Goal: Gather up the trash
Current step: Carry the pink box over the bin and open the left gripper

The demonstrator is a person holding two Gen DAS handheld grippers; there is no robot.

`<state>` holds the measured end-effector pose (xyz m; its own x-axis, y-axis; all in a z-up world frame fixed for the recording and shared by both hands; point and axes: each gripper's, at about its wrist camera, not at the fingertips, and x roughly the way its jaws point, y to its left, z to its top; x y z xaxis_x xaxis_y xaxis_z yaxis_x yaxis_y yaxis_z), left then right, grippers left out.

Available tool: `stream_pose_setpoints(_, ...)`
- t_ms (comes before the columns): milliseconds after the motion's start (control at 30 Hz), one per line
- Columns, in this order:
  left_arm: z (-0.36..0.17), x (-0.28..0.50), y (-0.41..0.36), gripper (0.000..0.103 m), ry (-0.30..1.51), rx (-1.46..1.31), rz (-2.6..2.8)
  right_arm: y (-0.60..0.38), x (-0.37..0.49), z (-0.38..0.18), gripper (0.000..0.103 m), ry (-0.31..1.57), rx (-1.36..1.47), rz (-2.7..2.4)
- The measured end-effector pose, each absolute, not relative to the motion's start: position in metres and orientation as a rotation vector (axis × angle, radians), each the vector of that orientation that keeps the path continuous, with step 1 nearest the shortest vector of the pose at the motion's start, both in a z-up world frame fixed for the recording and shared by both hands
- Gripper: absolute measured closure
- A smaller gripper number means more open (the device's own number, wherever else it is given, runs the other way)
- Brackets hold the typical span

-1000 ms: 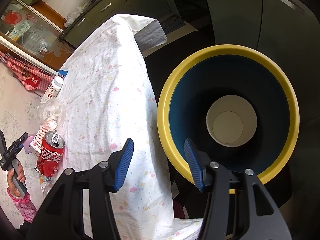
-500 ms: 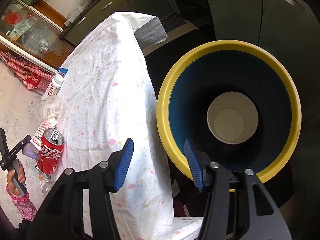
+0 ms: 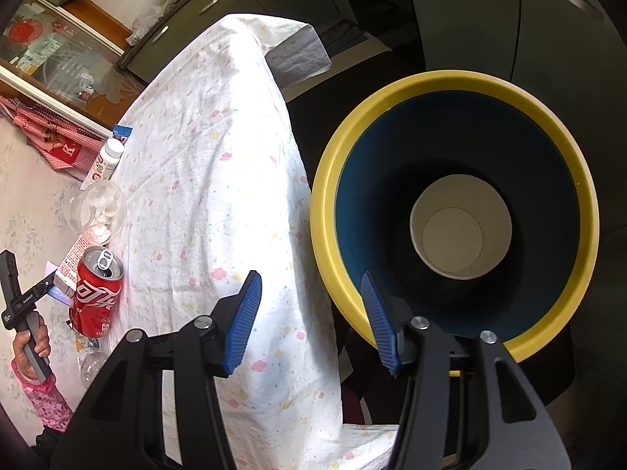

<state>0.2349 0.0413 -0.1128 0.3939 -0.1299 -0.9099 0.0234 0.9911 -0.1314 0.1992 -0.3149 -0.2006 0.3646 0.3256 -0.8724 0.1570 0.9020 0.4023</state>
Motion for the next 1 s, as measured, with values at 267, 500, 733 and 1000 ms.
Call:
stream_pose_setpoints(267,-0.078,0.229,0.031,0.022,1.083,-0.098,-0.152,-0.315,0.194,-0.191,0.052,1.178,0.462,0.114)
stream_pose_setpoints(500,-0.015,0.219,-0.011,0.022,0.964,-0.045,-0.272,-0.334,0.176,-0.18,0.052,1.131,0.48,0.086)
stream_pose_setpoints(733,0.017,0.225,-0.079,0.022,0.973,-0.023,-0.443,-0.363,0.156,-0.185,0.052,1.109,0.523,0.053)
stream_pose_setpoints(1000,0.02,0.243,-0.192,0.022,1.027,0.058,-0.608,-0.396,0.128,-0.191,0.052,1.059,0.574,0.019)
